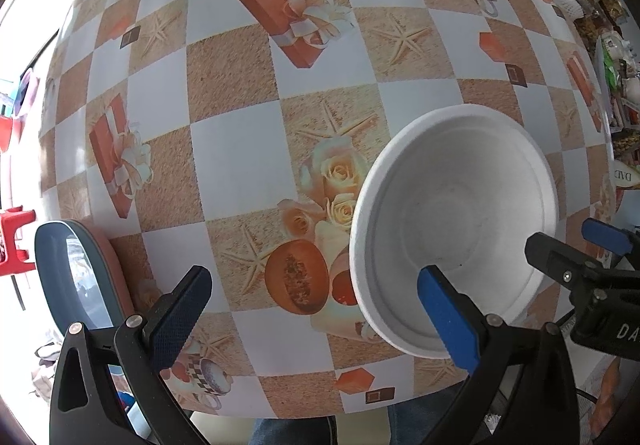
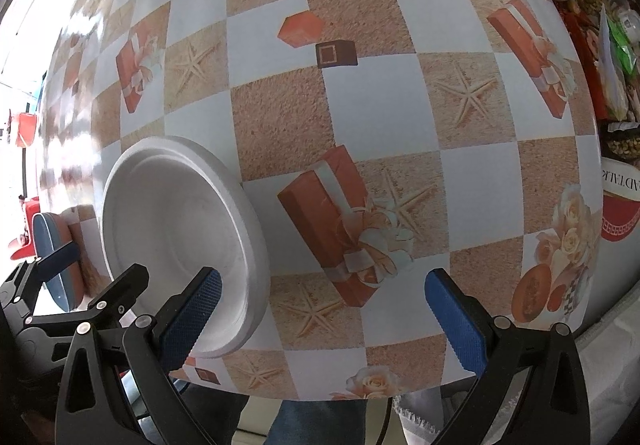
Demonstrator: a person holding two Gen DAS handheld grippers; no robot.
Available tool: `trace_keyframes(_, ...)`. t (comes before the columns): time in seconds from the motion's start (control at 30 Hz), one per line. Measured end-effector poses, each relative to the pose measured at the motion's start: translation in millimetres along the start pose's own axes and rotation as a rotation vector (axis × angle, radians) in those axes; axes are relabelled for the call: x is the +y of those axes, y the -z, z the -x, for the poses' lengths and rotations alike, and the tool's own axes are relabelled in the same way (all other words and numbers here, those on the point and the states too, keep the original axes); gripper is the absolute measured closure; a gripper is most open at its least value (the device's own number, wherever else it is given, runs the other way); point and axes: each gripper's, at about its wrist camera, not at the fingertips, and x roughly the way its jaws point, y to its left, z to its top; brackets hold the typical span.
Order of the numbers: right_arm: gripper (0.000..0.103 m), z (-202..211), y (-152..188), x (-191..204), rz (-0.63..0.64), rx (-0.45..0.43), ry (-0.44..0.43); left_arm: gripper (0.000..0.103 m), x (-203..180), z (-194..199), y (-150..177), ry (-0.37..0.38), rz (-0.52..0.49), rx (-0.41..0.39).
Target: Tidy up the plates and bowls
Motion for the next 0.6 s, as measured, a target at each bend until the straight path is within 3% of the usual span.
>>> trace_keyframes(0.6, 0.001, -24.9, 3.8, 12.8, 0.001, 0.020, 0.016, 0.000, 2.8, -19.9, 0.4, -0.026, 0.015, 0.012)
